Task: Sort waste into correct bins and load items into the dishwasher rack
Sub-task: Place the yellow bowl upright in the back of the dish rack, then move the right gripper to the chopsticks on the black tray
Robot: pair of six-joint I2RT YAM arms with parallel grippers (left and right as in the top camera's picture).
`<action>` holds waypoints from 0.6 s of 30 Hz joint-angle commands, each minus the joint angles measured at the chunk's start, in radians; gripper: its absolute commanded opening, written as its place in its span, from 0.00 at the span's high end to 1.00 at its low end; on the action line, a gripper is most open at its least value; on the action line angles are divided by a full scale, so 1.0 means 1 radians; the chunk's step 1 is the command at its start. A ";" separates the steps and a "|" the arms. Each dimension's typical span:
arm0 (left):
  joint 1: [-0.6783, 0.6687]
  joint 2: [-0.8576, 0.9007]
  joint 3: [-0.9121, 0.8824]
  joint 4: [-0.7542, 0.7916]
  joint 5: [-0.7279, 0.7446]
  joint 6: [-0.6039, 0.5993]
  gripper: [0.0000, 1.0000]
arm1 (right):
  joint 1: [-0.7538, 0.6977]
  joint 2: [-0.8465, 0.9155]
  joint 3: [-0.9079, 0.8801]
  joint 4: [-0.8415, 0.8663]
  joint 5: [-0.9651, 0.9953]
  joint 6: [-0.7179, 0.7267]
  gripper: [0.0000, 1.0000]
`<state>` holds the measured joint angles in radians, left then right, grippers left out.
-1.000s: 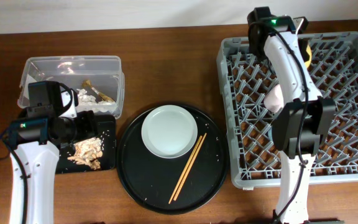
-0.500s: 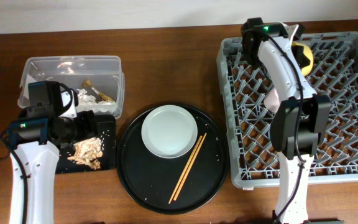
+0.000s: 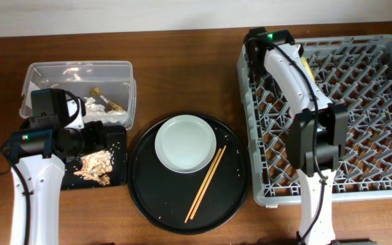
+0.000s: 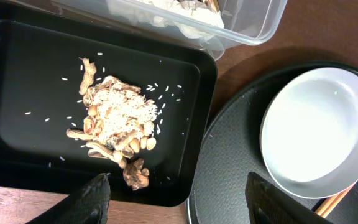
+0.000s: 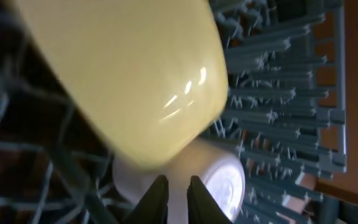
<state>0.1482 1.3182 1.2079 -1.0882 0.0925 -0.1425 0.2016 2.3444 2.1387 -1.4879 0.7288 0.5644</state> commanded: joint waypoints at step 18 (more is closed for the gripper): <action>0.003 -0.011 0.003 0.002 -0.003 -0.006 0.25 | -0.189 -0.528 0.010 -0.169 -0.857 -0.333 0.01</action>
<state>0.1482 1.3182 1.2079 -1.0882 0.0925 -0.1463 -0.0013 1.8095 2.1590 -1.6165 0.0288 0.2962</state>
